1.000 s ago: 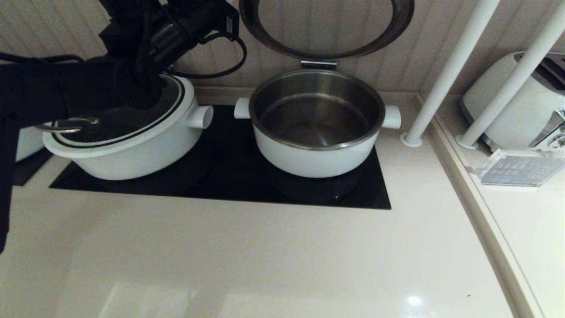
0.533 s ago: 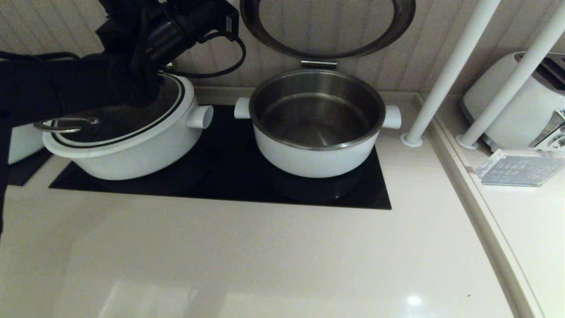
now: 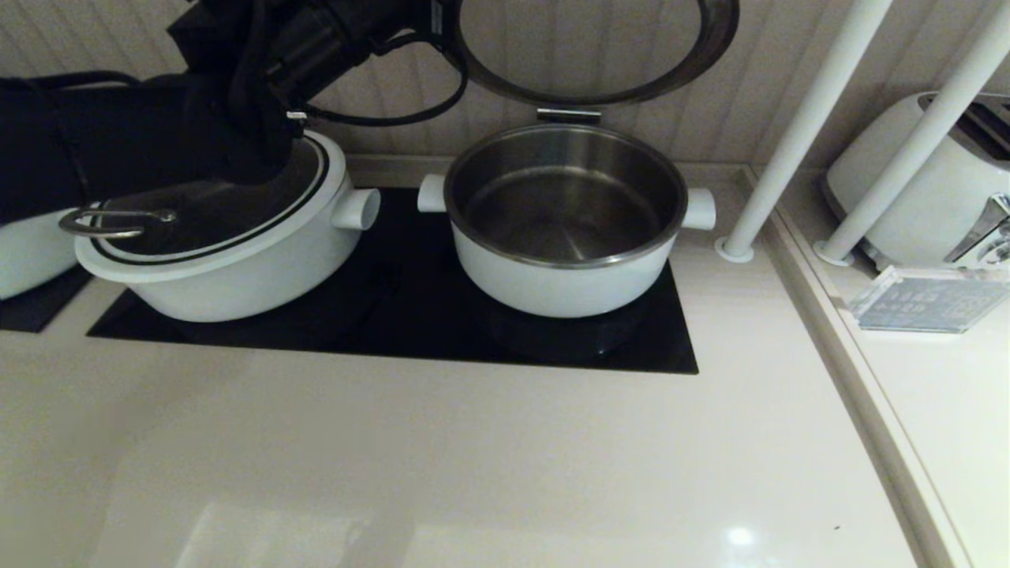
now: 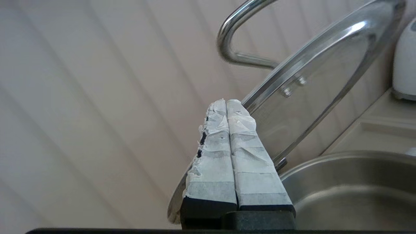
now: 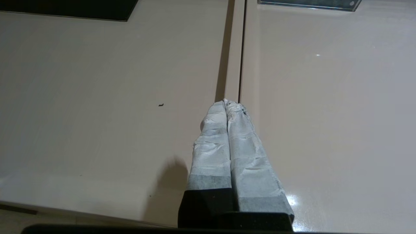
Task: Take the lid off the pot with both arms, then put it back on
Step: Close the pot lid
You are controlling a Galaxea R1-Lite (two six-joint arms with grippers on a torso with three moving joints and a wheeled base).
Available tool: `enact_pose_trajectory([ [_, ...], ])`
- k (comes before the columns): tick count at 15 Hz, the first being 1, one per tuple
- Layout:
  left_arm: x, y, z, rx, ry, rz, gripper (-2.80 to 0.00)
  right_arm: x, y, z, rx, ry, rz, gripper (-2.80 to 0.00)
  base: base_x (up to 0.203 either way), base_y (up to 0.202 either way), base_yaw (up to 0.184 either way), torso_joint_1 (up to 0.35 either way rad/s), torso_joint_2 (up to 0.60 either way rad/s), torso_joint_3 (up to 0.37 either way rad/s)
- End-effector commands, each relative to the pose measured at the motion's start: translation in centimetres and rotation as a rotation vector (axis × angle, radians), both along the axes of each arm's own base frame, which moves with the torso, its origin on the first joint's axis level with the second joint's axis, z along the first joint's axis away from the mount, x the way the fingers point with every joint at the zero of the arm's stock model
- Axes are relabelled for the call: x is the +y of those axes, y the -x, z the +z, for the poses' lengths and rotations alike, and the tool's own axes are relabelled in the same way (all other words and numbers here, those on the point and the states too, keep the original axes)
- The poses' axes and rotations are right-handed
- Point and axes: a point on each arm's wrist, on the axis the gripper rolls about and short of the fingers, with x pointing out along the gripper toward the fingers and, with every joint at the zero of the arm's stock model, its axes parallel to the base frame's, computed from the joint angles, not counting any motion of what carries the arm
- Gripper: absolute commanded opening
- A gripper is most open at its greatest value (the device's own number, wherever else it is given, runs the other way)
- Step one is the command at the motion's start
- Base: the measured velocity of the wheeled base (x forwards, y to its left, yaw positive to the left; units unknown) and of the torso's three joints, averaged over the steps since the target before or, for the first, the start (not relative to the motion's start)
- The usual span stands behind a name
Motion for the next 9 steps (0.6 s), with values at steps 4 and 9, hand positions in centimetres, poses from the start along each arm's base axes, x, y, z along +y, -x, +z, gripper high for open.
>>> enact_pose_trajectory([
  [4,0.8,1.0,1.5,-0.063,0.029,0.017,-2.8,0.0,0.0,0.0,0.0,0.001,0.002,-2.8,0.0,0.0,0.0,0.0,0.0,0.0],
  [9,2.8,-0.9,0.7,-0.099,0.038,0.088,-2.8,0.0,0.0,0.0,0.0,0.001,0.001,-2.8,0.0,0.0,0.0,0.0,0.0,0.0],
])
